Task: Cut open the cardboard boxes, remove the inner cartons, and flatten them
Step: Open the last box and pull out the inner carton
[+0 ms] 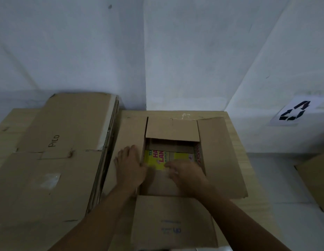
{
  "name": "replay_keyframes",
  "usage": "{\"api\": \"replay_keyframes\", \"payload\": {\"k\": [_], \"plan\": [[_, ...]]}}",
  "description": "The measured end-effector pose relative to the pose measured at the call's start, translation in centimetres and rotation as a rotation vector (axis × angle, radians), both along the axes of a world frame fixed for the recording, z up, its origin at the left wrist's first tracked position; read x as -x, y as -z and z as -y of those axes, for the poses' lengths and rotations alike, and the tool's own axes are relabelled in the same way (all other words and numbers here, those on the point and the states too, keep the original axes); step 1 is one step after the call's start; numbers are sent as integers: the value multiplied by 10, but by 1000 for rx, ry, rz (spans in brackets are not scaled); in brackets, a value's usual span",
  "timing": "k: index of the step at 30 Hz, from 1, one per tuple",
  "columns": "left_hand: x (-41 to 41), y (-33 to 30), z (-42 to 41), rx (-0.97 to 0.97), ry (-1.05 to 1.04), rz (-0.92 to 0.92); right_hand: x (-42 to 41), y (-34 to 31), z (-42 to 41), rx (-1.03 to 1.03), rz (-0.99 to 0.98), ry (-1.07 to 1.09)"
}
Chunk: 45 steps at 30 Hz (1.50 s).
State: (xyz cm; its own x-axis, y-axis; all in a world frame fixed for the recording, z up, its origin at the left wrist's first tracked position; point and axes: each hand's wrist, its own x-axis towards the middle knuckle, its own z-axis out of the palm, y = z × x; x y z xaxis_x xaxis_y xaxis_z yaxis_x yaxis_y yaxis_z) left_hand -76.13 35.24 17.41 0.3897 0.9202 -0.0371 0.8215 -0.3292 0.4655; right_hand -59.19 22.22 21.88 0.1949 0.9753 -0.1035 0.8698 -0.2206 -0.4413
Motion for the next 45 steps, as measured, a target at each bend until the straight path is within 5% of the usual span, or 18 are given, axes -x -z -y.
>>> {"api": "replay_keyframes", "payload": {"k": [3,10,15,18,20,23,30,45], "plan": [[-15,-3,-13,1,20,28,-33,4,-32,-216,171,185],[-38,7,-32,-16,23,10,-101,22,-75,-61,455,76],[-39,21,-31,68,-17,33,-126,23,-84,-644,332,104],[-40,22,-31,93,-18,57,-142,10,-105,-768,203,162],[-40,21,-30,122,-26,83,-151,6,-121,-793,282,276],[-40,18,-29,160,-40,122,-152,-2,-141,-658,404,379],[-38,23,-30,200,-66,206,-166,46,-157,203,331,152],[-19,12,-28,146,-95,312,-146,36,-127,57,220,216]]}}
